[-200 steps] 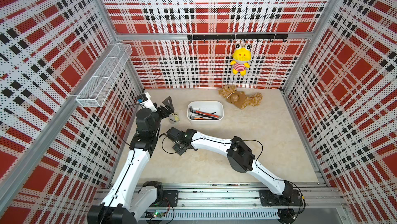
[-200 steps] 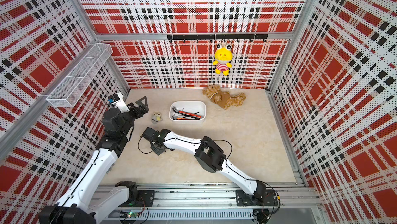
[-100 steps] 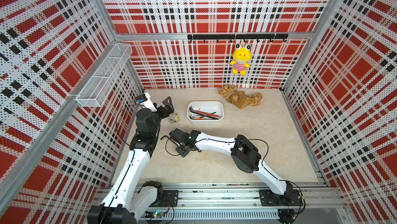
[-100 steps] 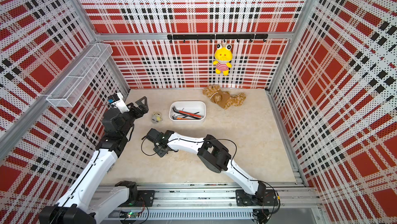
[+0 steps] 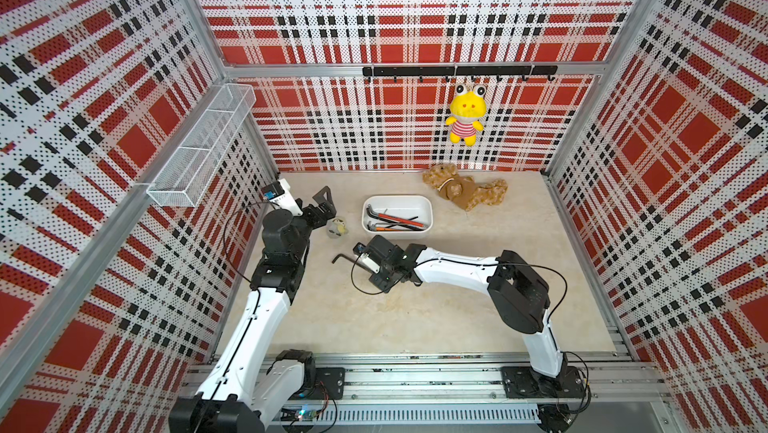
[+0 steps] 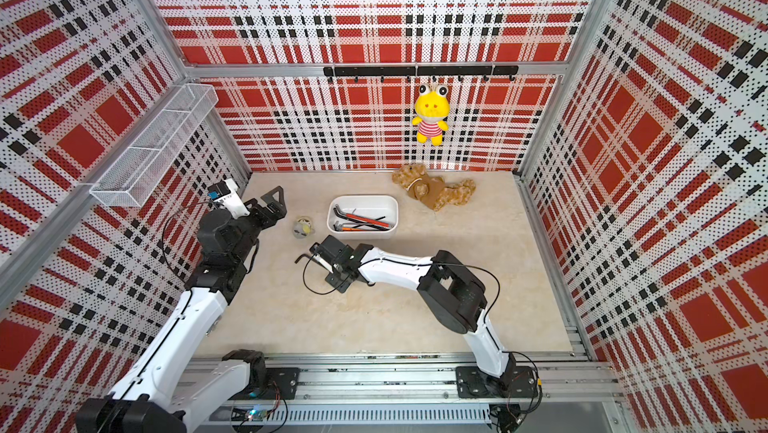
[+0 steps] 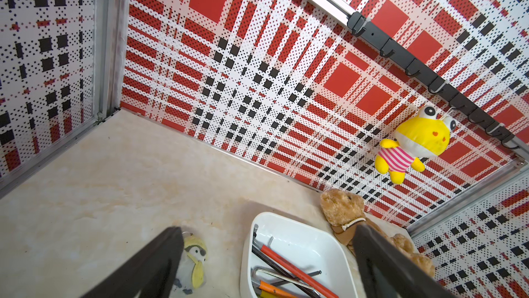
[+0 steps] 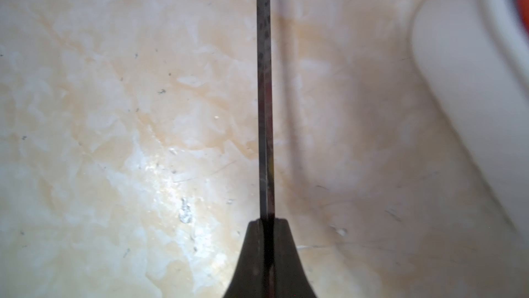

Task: Put the hex key on the desktop into the storage box
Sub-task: Pick up the Allen key from the center of the board, then place the Allen key in the storage box.

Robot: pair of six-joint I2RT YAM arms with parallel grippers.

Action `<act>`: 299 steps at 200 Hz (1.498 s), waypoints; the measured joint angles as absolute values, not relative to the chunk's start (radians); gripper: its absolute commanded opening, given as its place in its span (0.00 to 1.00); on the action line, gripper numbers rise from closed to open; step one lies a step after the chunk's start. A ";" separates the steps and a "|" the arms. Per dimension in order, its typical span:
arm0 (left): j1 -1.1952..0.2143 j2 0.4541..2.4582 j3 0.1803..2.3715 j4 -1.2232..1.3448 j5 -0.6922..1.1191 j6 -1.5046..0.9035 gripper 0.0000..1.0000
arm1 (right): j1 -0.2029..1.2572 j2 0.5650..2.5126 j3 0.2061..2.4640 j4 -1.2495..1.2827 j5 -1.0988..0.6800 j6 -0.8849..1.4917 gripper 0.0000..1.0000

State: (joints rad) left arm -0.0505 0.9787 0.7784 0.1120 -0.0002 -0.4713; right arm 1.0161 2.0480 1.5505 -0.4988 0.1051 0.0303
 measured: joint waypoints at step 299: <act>-0.038 0.974 0.794 0.081 -0.004 -0.467 1.00 | 0.621 2.125 1.892 -0.599 0.034 -0.294 0.51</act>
State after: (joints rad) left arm -0.0376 0.9741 0.7937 0.0807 -0.0036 -0.4675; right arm 0.6209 2.1250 1.8919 -0.5991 0.0341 -0.2939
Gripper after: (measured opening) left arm 0.997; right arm 0.510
